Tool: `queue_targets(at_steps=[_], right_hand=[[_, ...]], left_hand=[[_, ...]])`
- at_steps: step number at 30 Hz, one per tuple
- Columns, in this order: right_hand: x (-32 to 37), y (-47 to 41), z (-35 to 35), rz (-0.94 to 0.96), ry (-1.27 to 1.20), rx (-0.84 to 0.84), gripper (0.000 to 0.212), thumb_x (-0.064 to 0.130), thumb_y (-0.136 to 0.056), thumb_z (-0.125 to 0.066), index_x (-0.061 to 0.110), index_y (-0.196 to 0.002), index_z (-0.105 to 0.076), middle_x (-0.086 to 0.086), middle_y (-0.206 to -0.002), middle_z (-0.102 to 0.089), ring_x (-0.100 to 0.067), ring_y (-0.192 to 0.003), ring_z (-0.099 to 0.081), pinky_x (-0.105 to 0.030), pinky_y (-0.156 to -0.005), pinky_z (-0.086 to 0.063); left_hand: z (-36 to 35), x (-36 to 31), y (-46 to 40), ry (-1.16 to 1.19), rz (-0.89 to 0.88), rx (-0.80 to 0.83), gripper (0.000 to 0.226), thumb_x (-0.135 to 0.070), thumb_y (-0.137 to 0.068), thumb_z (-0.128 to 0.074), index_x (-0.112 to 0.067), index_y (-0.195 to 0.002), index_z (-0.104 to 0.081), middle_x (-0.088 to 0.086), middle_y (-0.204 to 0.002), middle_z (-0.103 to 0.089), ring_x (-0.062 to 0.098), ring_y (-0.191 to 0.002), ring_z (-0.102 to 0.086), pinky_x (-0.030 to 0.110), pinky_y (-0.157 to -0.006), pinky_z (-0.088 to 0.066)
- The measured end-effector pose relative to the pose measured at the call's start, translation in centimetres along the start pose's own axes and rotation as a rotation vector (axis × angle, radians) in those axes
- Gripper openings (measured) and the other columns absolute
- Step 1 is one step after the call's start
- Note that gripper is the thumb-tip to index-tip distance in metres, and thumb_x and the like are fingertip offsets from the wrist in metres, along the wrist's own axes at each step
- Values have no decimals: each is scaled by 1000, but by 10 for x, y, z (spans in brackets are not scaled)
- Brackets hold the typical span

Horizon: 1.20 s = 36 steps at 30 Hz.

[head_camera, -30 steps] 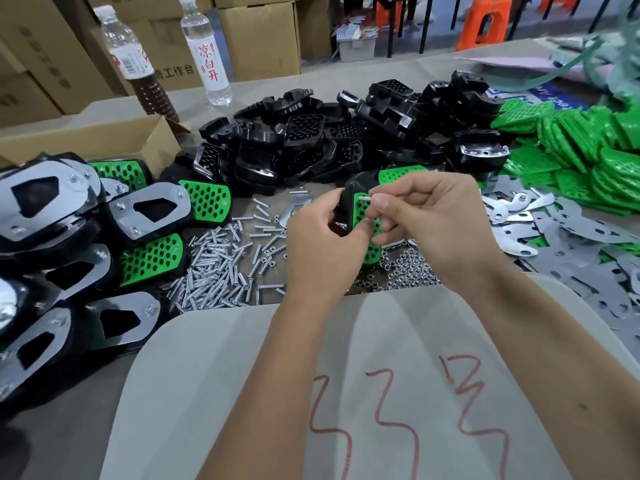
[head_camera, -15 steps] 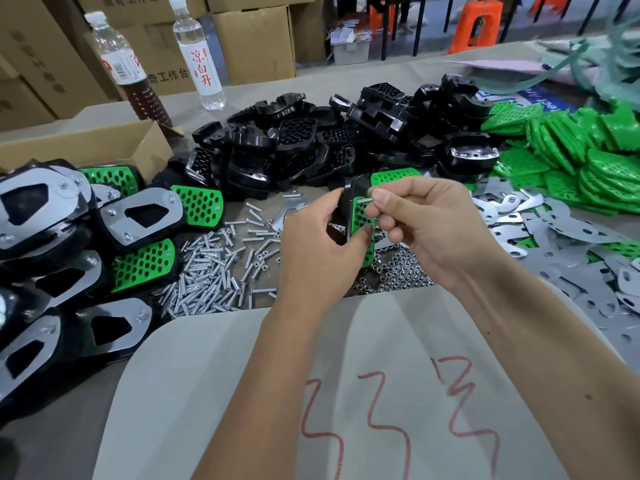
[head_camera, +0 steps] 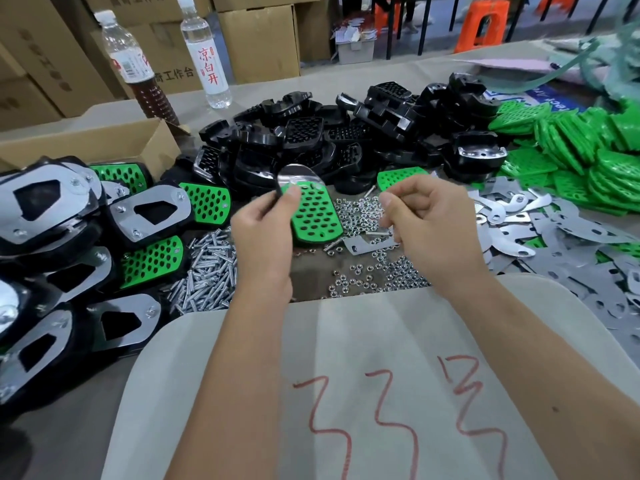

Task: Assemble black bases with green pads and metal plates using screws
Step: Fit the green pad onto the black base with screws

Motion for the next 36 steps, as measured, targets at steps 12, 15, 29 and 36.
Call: queue_targets(at_steps=[12, 15, 29, 36], right_hand=[[21, 17, -42, 451, 761, 491, 23, 25, -96, -71, 21, -85, -51, -4, -108, -60, -26, -107, -41, -38, -89, -41], [20, 14, -41, 411, 801, 495, 19, 32, -99, -66, 18, -92, -55, -1, -102, -56, -25, -105, -40, -36, -94, -36], [28, 25, -28, 229, 103, 243, 14, 0, -93, -71, 10, -97, -80, 4, -84, -74, -6, -75, -65, -19, -70, -50], [35, 25, -31, 409, 324, 263, 10, -1, -89, -72, 5, -85, -78, 1, -69, -70, -13, -64, -61, -32, -65, -49]], left_hand=[[3, 0, -1, 138, 127, -69, 31, -34, -90, -79, -26, -60, -79, 1, -79, -78, 24, -78, -77, 57, -84, -63], [2, -1, 2, 163, 145, -87, 26, -30, -90, -80, -18, -67, -78, 5, -86, -79, 35, -98, -77, 61, -92, -60], [-2, 7, -3, 11, -55, -96, 29, -22, -98, -70, -18, -70, -67, 7, -79, -61, 21, -78, -54, 39, -73, -44], [-8, 8, 1, -162, -243, -113, 40, -22, -96, -70, -17, -60, -54, -15, -54, -44, 8, -57, -37, 30, -57, -32]])
Point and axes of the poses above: each hand's wrist, its own y-axis away from the middle knuckle, its own z-axis out of the back of the hand, x = y × z, the point moved 3 cm from there along -y, towards the middle knuckle
